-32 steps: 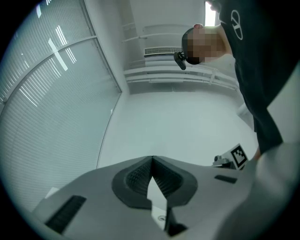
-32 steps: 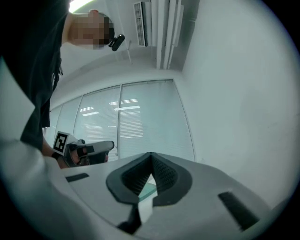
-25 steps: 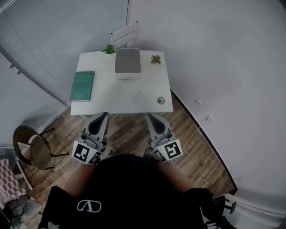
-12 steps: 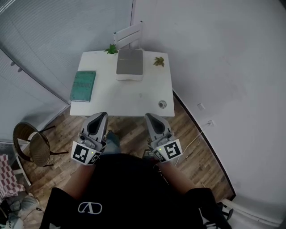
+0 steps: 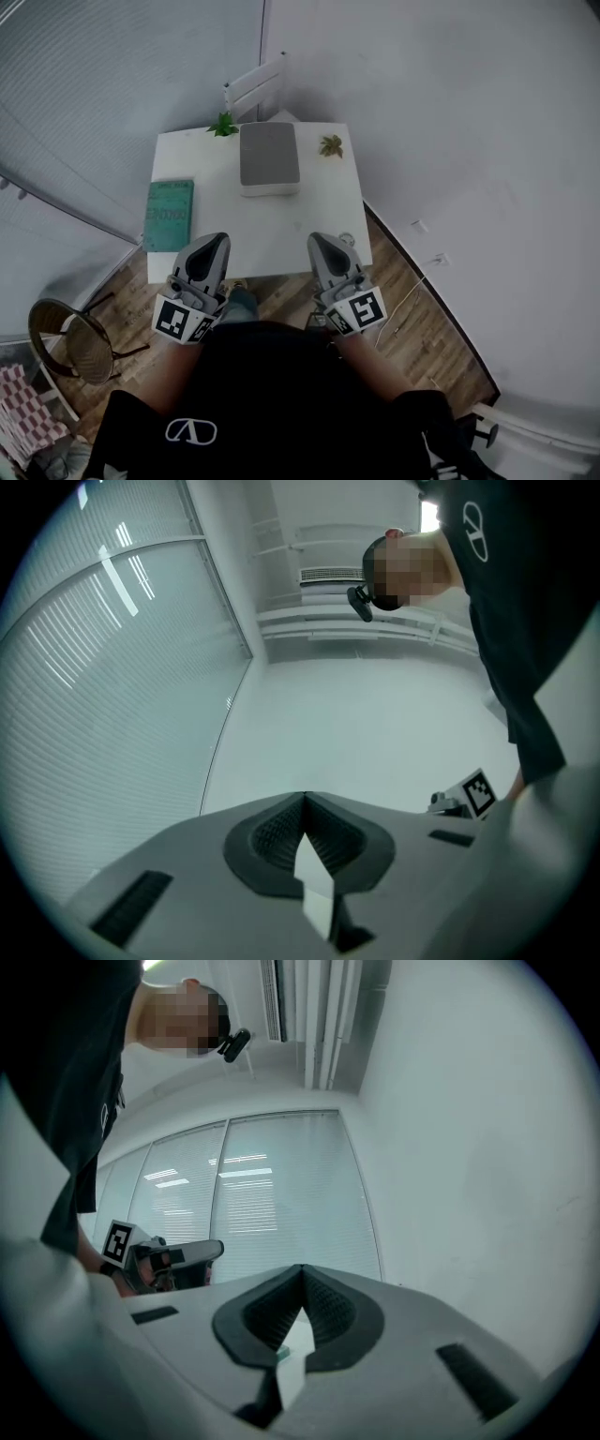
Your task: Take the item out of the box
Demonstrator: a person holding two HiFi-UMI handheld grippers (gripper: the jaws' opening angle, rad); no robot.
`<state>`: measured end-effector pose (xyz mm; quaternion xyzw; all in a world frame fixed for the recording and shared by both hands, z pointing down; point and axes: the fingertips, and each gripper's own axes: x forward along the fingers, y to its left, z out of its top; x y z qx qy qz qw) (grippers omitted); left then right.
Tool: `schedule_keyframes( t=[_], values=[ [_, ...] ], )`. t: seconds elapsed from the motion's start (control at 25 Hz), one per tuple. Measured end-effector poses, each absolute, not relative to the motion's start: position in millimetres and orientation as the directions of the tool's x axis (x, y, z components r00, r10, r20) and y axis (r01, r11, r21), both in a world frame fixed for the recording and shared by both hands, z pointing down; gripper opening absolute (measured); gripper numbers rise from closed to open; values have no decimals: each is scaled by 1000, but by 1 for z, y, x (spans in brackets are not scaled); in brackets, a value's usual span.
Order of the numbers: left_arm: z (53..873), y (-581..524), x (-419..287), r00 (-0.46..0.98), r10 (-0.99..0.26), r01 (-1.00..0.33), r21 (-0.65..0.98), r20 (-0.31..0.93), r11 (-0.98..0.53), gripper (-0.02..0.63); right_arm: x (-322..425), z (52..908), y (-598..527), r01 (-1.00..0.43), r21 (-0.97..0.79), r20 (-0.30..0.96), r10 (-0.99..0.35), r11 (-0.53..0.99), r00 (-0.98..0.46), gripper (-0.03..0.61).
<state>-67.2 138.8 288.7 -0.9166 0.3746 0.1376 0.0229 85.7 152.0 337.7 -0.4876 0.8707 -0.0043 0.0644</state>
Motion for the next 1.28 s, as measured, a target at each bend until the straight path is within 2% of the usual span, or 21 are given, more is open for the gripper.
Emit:
schedule_keyframes(
  t=[0.56,1.0,1.08,1.12,1.16,1.2,1.24,1.28],
  values=[
    [300,4,-89,755,-597,-583,138,-271,-801,5,60,340,33,-905,-62,-68,-906,422,-418,3],
    [308,-17,-70,737,-634,-614,160,-231,-773,5,73,358,4,-878,-128,-35,-887,461,-461,3],
    [308,-18,-66,733,-643,-622,163,-224,-766,5,77,359,2,-855,-186,-54,-874,483,-482,3],
    [309,-19,-64,730,-647,-625,166,-222,-762,5,80,358,-1,-819,-280,-97,-864,500,-494,5],
    [309,-20,-63,728,-650,-628,168,-220,-760,5,85,356,-7,-751,-421,-161,-857,509,-490,101],
    [310,-20,-62,726,-652,-630,170,-217,-758,5,93,356,-13,-652,-570,-223,-857,501,-464,523],
    [312,-20,-62,725,-656,-633,171,-213,-755,5,100,357,-19,-554,-679,-260,-863,483,-433,583],
    [313,-20,-62,722,-660,-636,173,-208,-752,5,105,360,-22,-493,-736,-269,-869,464,-415,580]
  ],
)
